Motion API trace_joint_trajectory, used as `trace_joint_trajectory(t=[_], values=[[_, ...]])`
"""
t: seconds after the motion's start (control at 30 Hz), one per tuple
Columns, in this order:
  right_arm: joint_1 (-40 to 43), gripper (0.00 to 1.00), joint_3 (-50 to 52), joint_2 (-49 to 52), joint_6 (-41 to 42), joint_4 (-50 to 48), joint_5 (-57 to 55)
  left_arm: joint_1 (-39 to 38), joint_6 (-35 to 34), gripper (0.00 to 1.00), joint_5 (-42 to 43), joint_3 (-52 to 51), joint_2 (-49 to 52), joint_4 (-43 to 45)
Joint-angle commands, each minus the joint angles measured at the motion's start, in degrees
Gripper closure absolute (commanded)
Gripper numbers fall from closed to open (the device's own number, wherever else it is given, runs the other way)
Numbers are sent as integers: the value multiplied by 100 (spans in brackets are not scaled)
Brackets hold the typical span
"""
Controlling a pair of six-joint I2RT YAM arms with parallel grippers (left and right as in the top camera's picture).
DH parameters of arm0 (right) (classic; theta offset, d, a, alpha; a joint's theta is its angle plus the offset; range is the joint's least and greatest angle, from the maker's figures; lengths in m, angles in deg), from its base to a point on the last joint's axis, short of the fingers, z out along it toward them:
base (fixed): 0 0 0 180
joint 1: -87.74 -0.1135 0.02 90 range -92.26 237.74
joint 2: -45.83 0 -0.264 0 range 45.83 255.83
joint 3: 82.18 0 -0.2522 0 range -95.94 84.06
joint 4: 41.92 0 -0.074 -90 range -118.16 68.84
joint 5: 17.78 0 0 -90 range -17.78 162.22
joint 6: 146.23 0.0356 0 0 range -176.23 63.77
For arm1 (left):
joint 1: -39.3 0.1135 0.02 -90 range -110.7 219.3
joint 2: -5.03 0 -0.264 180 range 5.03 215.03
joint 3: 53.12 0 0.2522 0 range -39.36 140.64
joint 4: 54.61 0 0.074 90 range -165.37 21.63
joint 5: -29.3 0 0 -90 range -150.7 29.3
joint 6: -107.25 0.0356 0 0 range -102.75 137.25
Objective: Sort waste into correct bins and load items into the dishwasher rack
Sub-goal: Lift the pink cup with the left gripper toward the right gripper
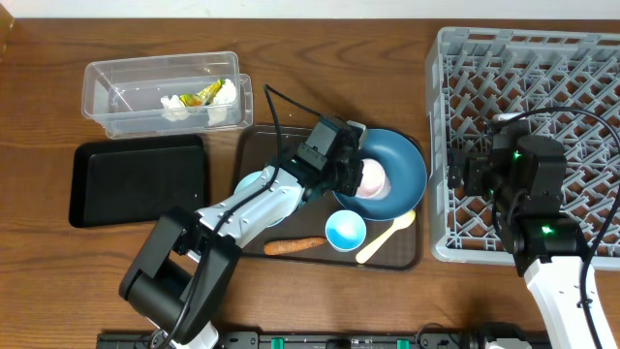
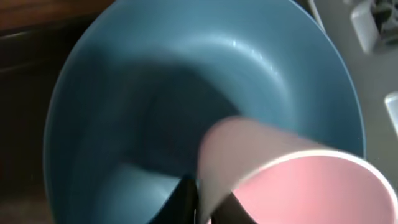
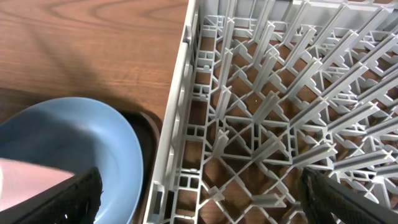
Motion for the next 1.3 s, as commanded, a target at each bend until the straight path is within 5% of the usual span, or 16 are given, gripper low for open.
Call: trace_joint_trajectory(t=[0.0, 0.37, 0.6, 0.87, 1.27], values=[[-33, 1, -103, 22, 83, 7, 26, -20, 33, 94, -33, 98, 70, 46], [-33, 1, -103, 245, 79, -205, 551, 1209, -586, 93, 756, 98, -911, 219], [-33, 1, -103, 916, -358, -1010, 2938, 2487, -1821, 91, 3121, 98, -1067, 516], [-127, 2, -103, 1878, -994, -2680, 6686, 3134, -2017, 91, 5152, 98, -951, 691], [-907, 1, -103, 2573, -994, -4225, 6815, 2771, -2000, 91, 5530, 98, -935, 944]])
